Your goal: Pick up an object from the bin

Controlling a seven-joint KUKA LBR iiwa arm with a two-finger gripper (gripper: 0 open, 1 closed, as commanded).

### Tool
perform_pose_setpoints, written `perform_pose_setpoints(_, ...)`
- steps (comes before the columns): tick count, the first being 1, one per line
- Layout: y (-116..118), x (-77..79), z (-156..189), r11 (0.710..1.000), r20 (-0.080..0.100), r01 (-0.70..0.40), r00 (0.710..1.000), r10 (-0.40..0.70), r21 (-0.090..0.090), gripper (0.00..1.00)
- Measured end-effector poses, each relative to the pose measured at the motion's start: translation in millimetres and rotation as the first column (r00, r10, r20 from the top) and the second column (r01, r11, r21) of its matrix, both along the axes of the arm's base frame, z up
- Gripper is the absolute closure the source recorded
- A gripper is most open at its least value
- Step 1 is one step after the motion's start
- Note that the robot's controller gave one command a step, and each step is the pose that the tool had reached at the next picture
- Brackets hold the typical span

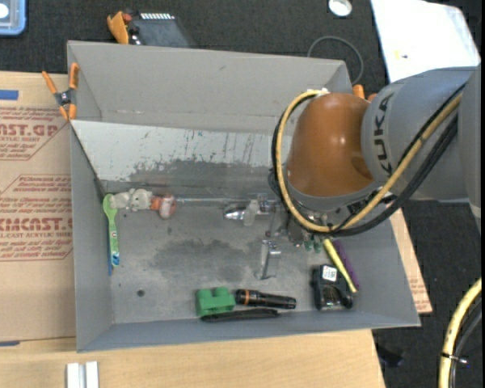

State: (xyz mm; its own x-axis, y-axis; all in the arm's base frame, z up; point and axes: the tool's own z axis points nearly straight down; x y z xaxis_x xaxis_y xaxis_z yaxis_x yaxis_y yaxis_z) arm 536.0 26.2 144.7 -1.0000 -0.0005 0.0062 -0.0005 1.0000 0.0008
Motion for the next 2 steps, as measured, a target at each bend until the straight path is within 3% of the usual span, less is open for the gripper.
perform_pose_setpoints(1,-0.2,1.5,4.5,1.0,0.008,0.0,1.0,0.0,0.0,0.0)
perform_pose_setpoints(2,-37.3,-52.4,-76.1,0.997,0.016,-0.077,0.997,0.077,0.0,0.0)
